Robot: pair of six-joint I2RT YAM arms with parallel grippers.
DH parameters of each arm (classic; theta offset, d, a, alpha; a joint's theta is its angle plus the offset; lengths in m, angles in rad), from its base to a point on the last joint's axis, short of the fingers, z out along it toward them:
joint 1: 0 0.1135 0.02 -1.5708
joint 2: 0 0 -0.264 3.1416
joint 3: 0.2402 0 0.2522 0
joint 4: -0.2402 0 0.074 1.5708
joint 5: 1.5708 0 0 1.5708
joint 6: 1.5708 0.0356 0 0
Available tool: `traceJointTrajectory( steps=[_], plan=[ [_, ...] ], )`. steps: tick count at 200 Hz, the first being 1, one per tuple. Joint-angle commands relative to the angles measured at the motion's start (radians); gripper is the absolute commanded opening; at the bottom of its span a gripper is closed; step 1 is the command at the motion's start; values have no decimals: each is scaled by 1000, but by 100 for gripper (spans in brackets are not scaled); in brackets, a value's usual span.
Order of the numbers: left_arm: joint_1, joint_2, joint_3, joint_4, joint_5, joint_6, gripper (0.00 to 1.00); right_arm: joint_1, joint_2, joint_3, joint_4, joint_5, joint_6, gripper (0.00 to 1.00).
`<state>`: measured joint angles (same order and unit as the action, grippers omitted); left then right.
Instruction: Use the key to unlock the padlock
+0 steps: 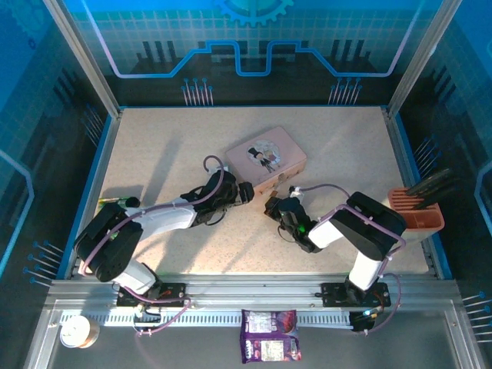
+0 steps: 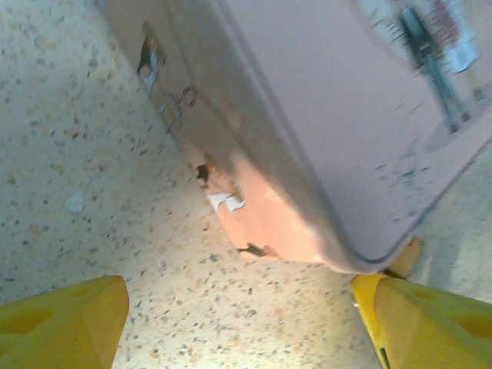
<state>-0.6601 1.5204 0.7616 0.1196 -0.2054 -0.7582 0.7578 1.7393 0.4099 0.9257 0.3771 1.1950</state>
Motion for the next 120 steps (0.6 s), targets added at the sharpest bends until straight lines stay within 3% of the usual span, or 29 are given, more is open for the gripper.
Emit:
traceJointTrajectory(
  steps=[1,68,120],
  plan=[
    [12,-18,30,32,-22,-3,86,-25,-56,-31,47,12,-89,0],
    [45,171,218,-158,-103,-39,88,-87,-2,-59,111,-111,-90,0],
    [45,205,189,-193,-139,-72,87,-127,-15,-59,127,-134,-109,0]
  ],
)
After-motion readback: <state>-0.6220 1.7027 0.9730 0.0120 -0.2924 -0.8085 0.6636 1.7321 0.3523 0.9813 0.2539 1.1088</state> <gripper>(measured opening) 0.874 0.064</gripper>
